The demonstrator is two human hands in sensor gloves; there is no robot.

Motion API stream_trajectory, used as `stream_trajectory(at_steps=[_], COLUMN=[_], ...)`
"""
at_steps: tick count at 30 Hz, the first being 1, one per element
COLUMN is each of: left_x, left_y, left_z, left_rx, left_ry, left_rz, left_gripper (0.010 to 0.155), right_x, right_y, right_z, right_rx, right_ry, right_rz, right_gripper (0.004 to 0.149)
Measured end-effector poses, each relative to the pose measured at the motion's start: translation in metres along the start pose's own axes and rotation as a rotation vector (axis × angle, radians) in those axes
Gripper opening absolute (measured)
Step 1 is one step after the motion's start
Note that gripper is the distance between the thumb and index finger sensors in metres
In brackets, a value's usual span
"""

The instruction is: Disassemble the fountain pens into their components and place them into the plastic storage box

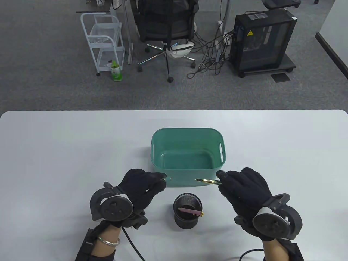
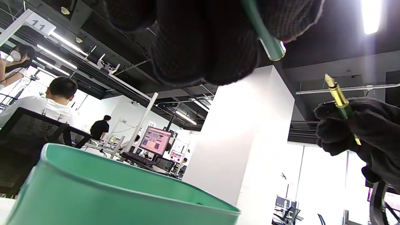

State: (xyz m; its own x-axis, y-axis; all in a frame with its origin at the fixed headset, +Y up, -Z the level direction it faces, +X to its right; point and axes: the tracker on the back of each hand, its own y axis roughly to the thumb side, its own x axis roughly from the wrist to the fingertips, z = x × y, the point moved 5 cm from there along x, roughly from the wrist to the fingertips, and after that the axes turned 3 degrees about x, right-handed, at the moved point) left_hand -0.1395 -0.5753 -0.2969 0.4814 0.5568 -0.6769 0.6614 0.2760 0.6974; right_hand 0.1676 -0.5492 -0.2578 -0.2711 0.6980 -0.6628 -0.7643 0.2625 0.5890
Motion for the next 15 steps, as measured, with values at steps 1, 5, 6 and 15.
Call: stream_trajectory(at_steps=[1,5,6,15], left_x=[0.0,0.0,0.0,0.014], left_y=[-0.001,-0.002,-0.003,-0.01], left_z=[0.001,0.002,0.004,0.018], left_rx=[-0.002,0.002,0.004,0.11], left_ry=[-0.004,-0.004,-0.011,-0.083], left_rz=[-0.004,-0.014,-0.018,-0.132], left_gripper=[0.049,0.049,0.049,0.048], right_x=[-0.001,-0.001,-0.001,-0.003], right_y=[0.0,0.001,0.001,0.003], right_z=[0.001,0.005,0.006,0.012], right_rx=[-0.011,-0.01,-0.009,-0.007], right_ry=[-0.003,-0.024,-0.027,-0.056], right_rz=[-0.001,-0.002,-0.002,-0.001], right_gripper=[0.042,0.042,0.042,0.042])
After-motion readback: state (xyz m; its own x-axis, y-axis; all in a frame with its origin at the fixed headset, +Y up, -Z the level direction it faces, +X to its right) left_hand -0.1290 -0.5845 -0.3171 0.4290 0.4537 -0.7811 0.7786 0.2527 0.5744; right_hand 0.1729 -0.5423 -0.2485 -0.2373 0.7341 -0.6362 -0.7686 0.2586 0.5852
